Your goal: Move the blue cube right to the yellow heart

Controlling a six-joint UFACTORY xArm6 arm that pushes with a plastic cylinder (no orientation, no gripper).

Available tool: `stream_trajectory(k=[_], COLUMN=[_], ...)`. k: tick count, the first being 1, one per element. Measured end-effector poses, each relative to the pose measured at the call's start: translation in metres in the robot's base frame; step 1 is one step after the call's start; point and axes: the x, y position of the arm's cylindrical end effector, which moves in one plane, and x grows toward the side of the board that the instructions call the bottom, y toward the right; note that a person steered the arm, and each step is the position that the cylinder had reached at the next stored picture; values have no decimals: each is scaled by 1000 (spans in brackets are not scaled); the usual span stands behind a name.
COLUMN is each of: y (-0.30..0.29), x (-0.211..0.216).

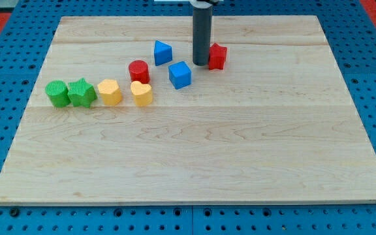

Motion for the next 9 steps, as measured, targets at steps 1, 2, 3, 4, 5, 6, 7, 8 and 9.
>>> stream_trajectory(k=[1, 2, 3, 4, 5, 6, 7, 8, 9], y=[-16, -31, -36, -31, -31, -31, -31, -33, -33], x=[0, 4, 4, 13, 19, 23, 23, 25, 39])
